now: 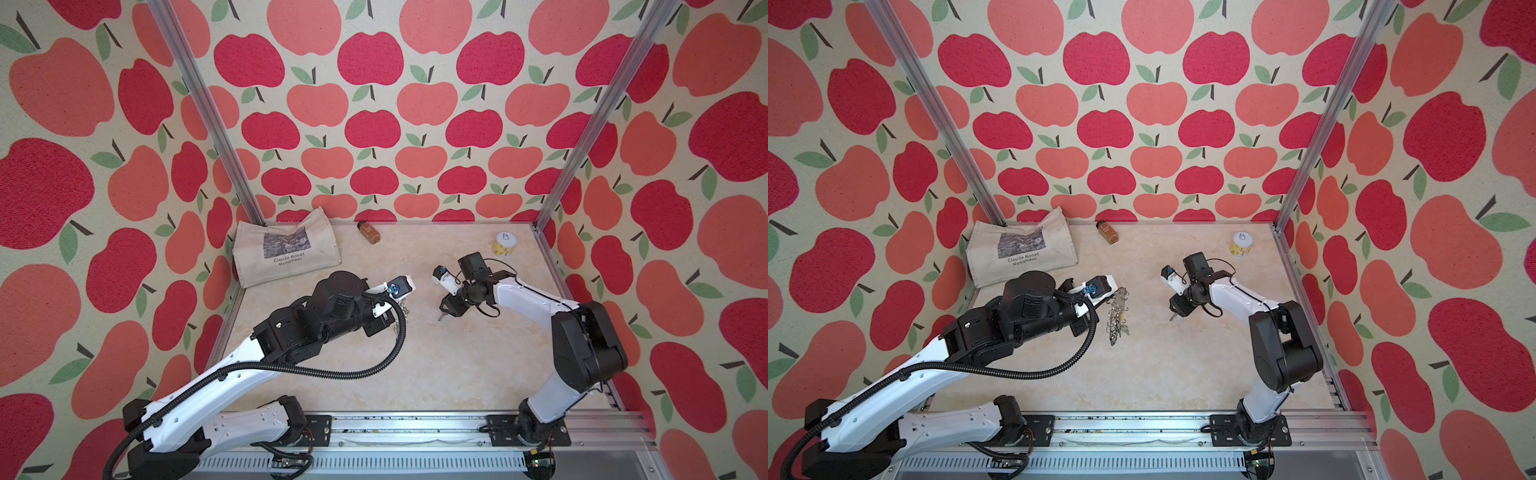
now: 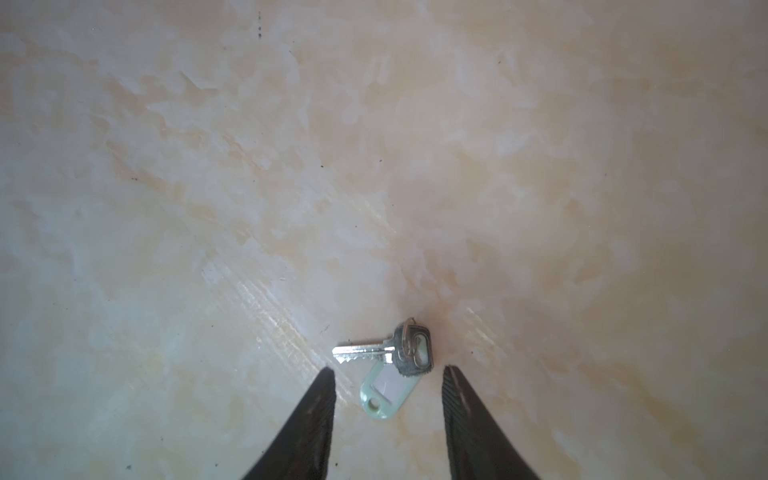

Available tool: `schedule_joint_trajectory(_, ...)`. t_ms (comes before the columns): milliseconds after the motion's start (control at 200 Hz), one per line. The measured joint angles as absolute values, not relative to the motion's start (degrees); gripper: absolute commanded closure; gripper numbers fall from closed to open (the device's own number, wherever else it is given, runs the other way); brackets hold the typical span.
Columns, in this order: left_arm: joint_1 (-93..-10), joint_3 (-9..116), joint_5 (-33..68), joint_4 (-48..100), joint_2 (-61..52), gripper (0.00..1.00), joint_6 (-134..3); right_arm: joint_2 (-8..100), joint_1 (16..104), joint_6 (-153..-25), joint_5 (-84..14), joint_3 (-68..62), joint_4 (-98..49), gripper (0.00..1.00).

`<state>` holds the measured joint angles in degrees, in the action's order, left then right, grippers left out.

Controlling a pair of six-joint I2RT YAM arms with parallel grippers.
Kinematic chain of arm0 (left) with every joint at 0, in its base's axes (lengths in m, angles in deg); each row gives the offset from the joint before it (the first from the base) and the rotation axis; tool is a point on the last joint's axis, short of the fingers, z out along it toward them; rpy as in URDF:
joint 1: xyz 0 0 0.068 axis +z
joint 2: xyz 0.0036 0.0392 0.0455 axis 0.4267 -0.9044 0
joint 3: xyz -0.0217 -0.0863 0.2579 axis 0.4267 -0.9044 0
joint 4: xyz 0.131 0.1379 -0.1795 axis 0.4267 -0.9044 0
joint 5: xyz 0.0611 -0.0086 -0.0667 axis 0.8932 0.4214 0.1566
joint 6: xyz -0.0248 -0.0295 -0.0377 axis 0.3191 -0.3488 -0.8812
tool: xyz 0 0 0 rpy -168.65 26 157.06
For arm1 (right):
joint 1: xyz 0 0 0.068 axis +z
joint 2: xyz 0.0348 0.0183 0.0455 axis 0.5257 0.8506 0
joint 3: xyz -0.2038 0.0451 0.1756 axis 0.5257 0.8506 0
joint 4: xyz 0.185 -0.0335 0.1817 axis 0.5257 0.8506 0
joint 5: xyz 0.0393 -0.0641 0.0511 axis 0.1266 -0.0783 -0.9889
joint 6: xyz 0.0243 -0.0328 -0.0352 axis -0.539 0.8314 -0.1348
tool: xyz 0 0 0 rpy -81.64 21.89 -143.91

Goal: Put the keys on the keyring
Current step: 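Lower the open right gripper over the key with pale green tag, then close the right gripper on the key's tag and lift it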

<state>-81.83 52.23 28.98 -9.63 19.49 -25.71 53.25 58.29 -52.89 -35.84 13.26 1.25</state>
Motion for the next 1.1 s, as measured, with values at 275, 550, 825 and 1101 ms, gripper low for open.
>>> schedule_joint_trajectory(275,-82.53,52.23,29.22,-9.65,20.46,1.00,-25.71,55.90,59.14,-52.50,-31.12,12.62,1.25,0.60)
schedule_joint_trajectory(550,-83.28,52.23,30.20,-9.74,21.05,1.00,-25.71,56.90,60.60,-51.28,-28.98,12.58,1.58,0.64)
schedule_joint_trajectory(825,-83.28,52.23,30.53,-9.78,21.02,1.00,-25.71,58.81,62.18,-50.07,-26.42,12.53,1.58,0.68)
schedule_joint_trajectory(1101,-83.28,52.23,30.68,-9.78,21.02,1.00,-25.71,59.37,62.26,-49.44,-25.29,12.53,1.56,0.80)
